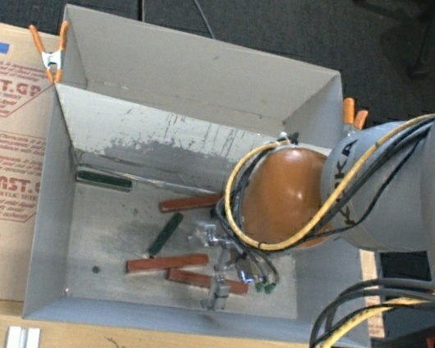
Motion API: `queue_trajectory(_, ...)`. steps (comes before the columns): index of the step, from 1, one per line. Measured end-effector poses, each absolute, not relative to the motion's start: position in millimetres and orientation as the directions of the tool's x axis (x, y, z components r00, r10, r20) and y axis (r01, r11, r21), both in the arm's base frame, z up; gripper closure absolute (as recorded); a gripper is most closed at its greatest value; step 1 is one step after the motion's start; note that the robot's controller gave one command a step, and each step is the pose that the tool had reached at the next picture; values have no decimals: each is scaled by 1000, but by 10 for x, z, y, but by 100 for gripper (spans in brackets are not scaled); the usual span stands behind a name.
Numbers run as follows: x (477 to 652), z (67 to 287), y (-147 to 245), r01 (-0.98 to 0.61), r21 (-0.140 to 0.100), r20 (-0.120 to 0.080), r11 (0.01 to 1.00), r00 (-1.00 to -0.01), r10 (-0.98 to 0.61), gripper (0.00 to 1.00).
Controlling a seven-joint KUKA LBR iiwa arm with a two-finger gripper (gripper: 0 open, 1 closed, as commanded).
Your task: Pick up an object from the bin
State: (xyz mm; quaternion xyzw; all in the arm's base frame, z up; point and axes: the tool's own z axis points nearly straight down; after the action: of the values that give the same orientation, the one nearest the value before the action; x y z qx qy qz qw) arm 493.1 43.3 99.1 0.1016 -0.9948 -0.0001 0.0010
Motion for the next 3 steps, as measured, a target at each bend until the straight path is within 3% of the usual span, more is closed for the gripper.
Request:
queue_trajectory(1,4823,701,584,-119,1,-8,993,-993,-119,0)
queue_trajectory(2,4840,707,588,-118,1,-7,993,-993,-118,0)
queue_trajectory(3,4822,697,591,-119,2,0,993,-993,-119,100)
